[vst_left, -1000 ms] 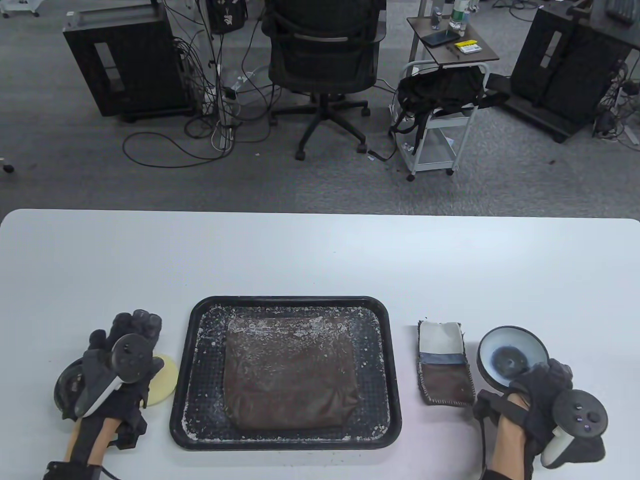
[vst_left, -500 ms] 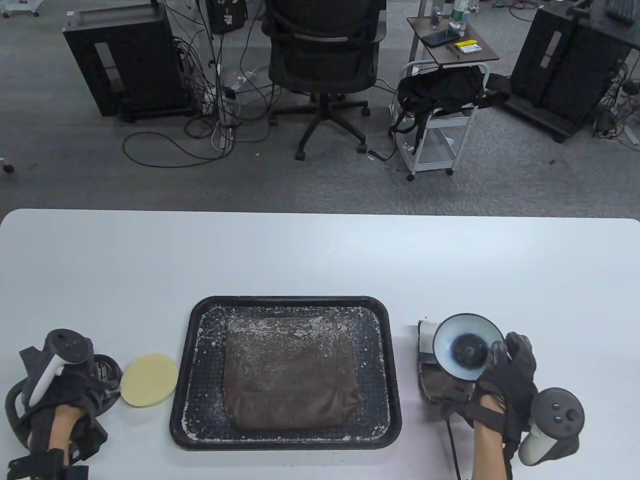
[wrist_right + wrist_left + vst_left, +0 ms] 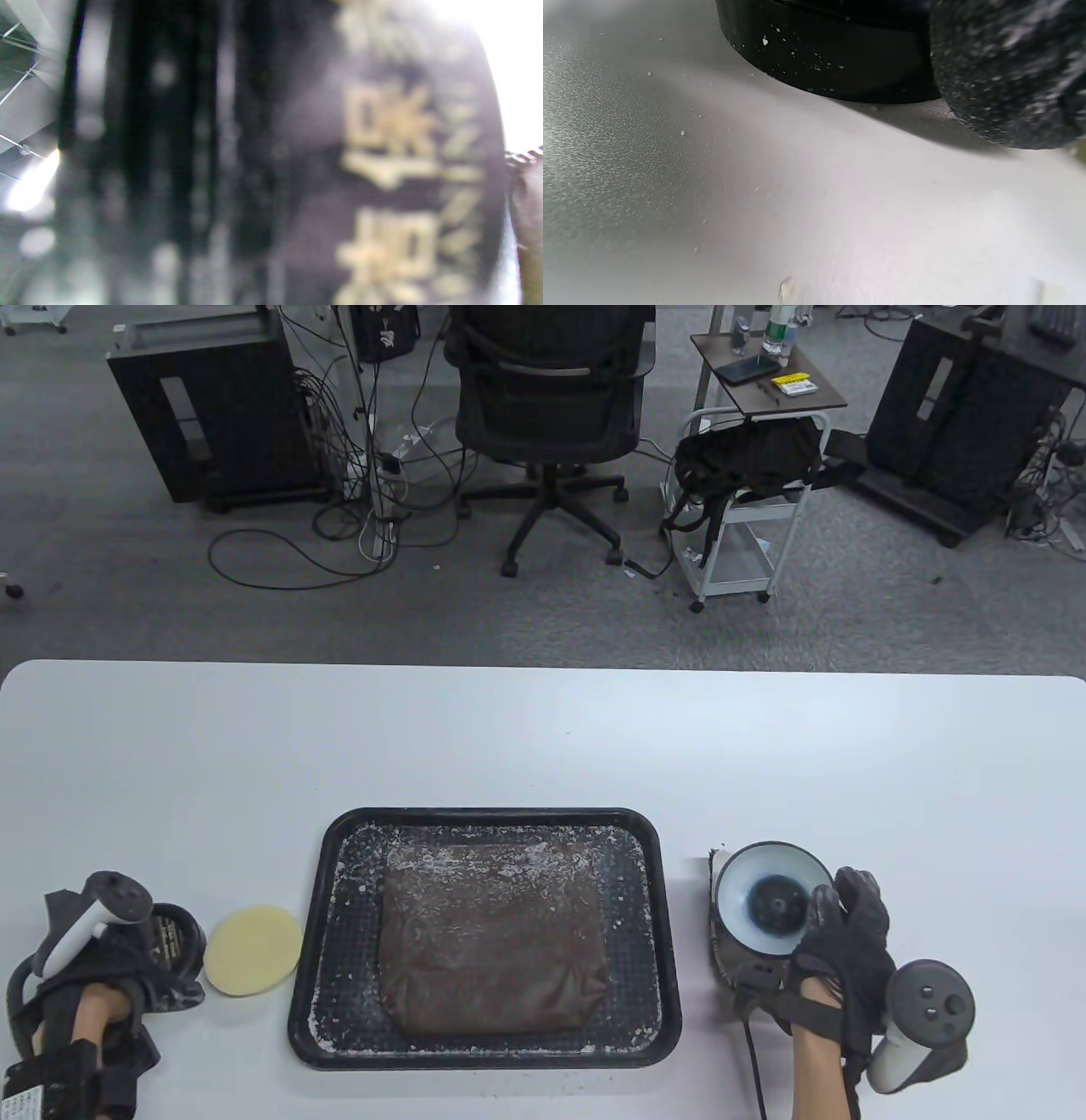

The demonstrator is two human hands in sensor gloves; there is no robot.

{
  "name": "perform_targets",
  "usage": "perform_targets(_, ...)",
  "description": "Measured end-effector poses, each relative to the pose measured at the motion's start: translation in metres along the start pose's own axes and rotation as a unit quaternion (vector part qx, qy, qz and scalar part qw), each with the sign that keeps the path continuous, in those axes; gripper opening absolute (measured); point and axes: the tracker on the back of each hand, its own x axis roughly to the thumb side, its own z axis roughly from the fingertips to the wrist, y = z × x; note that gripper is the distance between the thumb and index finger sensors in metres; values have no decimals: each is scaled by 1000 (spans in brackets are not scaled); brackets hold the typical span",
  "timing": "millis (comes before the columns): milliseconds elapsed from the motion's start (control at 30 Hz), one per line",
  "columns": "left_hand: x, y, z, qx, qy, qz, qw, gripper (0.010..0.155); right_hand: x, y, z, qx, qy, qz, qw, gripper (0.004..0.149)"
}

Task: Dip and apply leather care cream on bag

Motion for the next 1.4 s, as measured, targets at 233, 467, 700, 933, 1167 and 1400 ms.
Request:
perform_targets(233,1,1,-1,10,-3,9,1000,129,1,6,1,14,-2,5,1000,59)
perform_targets(467,-13,9,5,50,6,62,997,129,3,15,7,31,-10,15,999,59)
perform_targets(700,-27,29,39,171,19,209,963,127,10,36,18,77,-26,18,997,60)
perform_targets(933,33,31,89,266,-134,205,932,127,17,57,35,121,-44,3,992,62)
perform_targets(1167,118,-4,144,272,-313,169,894,127,23,78,53,160,-61,9,985,62)
perform_targets(1400,182,-56,181,224,-443,141,857,126,32,106,79,214,-77,11,974,61)
